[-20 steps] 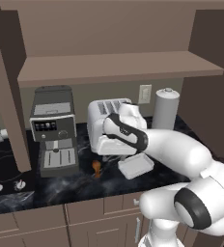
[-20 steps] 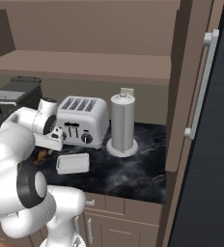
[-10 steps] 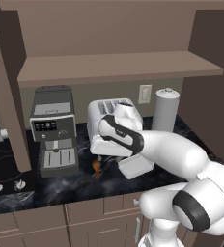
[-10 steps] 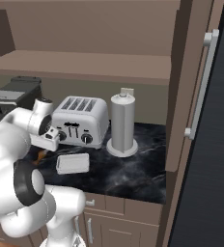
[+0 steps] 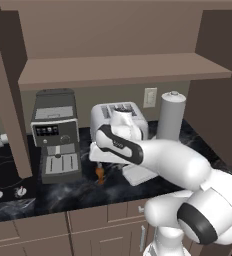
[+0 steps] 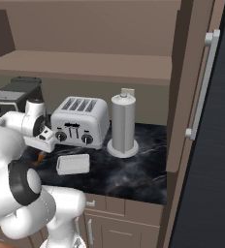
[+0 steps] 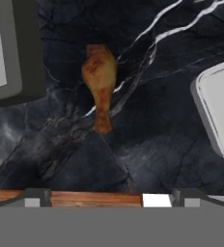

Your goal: Retrieve the tupperware from the cabinet, then place the raw meat into the tupperware to avoid contamination.

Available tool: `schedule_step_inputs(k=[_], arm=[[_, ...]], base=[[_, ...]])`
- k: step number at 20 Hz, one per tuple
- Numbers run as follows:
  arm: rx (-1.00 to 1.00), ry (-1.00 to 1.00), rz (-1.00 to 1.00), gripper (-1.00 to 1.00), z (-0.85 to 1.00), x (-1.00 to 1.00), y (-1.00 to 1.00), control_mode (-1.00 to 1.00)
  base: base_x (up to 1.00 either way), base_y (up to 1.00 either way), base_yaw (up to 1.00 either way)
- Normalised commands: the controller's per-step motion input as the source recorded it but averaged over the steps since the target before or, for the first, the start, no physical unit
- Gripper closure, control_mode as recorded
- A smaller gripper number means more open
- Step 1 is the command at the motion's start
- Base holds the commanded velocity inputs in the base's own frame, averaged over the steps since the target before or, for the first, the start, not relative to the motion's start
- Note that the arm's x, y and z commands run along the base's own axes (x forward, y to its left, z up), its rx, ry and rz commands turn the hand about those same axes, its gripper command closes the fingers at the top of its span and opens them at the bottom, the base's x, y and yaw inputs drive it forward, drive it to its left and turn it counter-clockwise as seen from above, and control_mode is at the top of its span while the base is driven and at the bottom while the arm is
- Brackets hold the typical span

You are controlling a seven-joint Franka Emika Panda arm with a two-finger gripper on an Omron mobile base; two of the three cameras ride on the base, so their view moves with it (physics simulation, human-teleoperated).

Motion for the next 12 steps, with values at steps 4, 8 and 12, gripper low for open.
schedule_step_inputs(k=[4, 8, 12], arm=[[-0.09, -0.01, -0.10, -1.00, -0.09, 0.00, 0.09, -1.00], [-0.08, 0.00, -0.08, -1.00, -0.10, 0.11, 0.05, -1.00], [-0.05, -0.01, -0.04, -1.00, -0.09, 0.18, 0.07, -1.00]], base=[[0.00, 0.00, 0.00], [0.00, 0.00, 0.00], [0.00, 0.00, 0.00]])
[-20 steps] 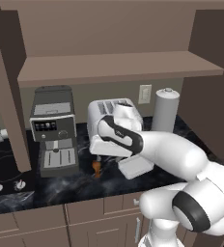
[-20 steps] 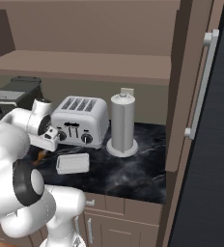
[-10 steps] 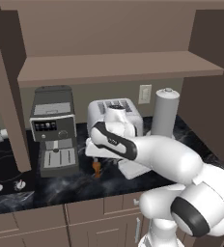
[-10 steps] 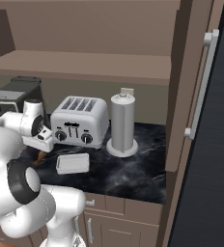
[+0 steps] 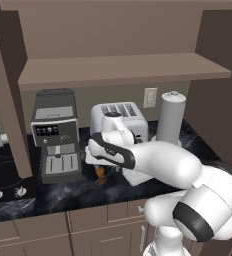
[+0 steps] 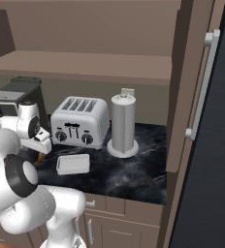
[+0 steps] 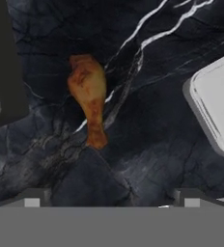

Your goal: Retrieve the tupperware from the cabinet, then place the raw meat into the tupperware to avoid contamination.

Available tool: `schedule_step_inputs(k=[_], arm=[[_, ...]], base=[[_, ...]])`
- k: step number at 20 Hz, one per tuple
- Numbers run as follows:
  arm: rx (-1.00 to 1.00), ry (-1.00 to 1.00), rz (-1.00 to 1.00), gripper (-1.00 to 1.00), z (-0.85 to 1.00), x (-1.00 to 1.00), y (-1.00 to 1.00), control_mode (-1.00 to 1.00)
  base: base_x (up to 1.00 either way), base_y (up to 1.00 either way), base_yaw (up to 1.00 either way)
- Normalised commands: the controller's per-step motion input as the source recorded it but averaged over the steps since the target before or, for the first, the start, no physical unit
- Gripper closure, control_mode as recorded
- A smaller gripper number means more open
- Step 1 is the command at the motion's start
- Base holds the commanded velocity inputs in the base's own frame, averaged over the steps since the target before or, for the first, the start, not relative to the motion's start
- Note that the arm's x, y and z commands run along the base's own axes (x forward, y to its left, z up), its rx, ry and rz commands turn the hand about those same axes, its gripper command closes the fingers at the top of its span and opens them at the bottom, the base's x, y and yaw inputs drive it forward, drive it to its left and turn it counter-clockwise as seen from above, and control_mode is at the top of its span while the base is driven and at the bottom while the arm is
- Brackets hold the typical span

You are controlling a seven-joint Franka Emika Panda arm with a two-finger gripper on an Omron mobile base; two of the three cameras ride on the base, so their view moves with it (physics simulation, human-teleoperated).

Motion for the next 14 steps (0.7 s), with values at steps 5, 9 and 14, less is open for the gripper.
schedule_step_inputs(k=[5, 9, 14], arm=[[-0.02, -0.03, -0.03, -1.00, -0.12, 0.17, 0.04, -1.00], [-0.01, -0.04, -0.04, -1.00, -0.19, 0.16, 0.06, -1.00], [0.00, -0.03, -0.04, -1.00, -0.20, 0.05, 0.06, -1.00]], base=[[0.00, 0.00, 0.00], [0.00, 0.00, 0.00], [0.00, 0.00, 0.00]])
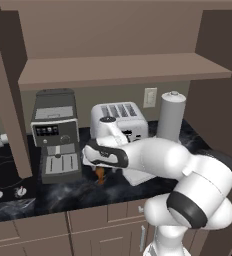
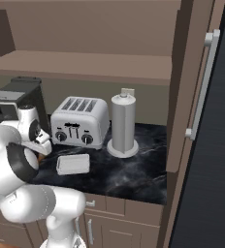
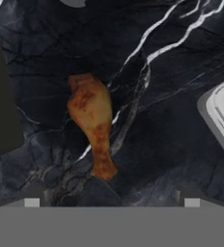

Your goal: Retrieve the tupperware from the cabinet, then place the raw meat into the tupperware to avoid contamination.

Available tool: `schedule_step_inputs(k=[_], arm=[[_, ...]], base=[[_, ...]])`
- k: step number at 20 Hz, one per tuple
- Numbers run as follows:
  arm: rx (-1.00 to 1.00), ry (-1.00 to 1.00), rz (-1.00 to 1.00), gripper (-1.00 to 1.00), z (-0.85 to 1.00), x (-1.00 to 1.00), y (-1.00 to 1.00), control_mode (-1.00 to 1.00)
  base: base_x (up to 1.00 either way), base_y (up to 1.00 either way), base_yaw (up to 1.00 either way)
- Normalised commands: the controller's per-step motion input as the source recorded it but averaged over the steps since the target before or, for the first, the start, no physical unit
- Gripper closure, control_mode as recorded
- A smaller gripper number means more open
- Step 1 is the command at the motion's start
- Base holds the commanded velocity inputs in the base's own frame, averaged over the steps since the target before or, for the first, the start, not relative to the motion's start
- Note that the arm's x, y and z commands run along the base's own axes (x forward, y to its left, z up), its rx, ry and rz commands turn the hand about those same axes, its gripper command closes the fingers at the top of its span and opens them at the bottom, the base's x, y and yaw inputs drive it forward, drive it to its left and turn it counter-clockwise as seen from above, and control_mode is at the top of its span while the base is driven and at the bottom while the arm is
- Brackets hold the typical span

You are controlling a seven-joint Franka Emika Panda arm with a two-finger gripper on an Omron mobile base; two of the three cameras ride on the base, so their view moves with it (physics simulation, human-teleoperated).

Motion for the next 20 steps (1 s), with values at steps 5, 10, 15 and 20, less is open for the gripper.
schedule_step_inputs(k=[5, 10, 15, 20], arm=[[0.00, -0.01, -0.04, -1.00, -0.13, 0.00, 0.06, -1.00], [0.00, 0.00, -0.05, -1.00, -0.11, 0.01, 0.04, -1.00], [0.00, 0.00, -0.04, -1.00, -0.11, 0.05, 0.00, -1.00], [0.00, 0.00, -0.03, -1.00, -0.12, 0.06, 0.00, -1.00]], base=[[0.00, 0.00, 0.00], [0.00, 0.00, 0.00], [0.00, 0.00, 0.00], [0.00, 0.00, 0.00]])
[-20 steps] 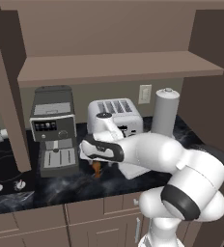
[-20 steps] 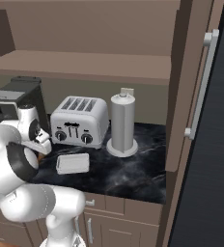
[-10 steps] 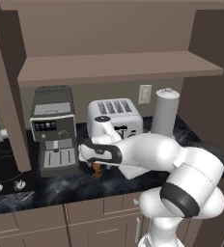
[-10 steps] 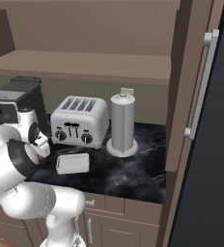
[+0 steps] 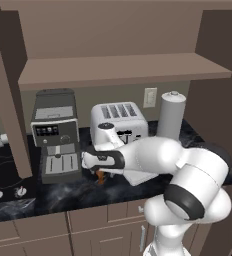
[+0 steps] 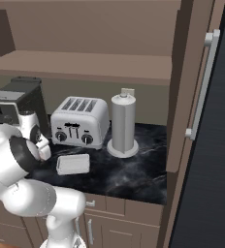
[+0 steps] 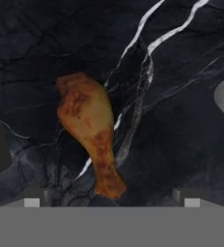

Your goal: Retrieve the tupperware from the cabinet, then place the raw meat into the tupperware to avoid contamination.

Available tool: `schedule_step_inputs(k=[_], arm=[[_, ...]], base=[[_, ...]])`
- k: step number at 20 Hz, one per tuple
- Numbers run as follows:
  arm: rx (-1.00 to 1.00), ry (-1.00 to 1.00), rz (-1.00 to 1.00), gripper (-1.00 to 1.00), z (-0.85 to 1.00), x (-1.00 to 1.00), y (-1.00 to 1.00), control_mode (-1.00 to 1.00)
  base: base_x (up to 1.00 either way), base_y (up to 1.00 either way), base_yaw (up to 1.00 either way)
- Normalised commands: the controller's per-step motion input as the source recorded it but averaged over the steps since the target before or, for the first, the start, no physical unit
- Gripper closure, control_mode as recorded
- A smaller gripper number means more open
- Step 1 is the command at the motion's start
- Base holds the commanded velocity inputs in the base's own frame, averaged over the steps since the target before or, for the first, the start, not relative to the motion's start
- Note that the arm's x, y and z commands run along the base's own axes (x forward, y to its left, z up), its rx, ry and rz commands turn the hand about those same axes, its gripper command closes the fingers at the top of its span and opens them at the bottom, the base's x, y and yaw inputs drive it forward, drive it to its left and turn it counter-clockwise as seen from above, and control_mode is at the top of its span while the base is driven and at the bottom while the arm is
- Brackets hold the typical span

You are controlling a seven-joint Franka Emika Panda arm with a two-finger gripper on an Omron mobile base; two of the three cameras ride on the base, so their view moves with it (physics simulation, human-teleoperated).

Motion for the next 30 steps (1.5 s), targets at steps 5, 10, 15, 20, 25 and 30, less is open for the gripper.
schedule_step_inputs(k=[5, 10, 15, 20, 25, 30], arm=[[0.00, 0.00, -0.02, -1.00, -0.12, 0.04, 0.00, -1.00], [0.00, 0.00, -0.02, -1.00, -0.13, 0.06, 0.00, -1.00], [0.00, 0.00, -0.02, -1.00, -0.12, 0.06, 0.00, -1.00], [0.00, 0.00, -0.01, -1.00, -0.10, 0.05, 0.00, -1.00], [0.00, 0.00, 0.00, -1.00, -0.10, 0.07, 0.00, -1.00], [0.00, 0.00, 0.00, 1.00, -0.11, 0.07, 0.02, -1.00]], base=[[0.00, 0.00, 0.00], [0.00, 0.00, 0.00], [0.00, 0.00, 0.00], [0.00, 0.00, 0.00], [0.00, 0.00, 0.00], [0.00, 0.00, 0.00]])
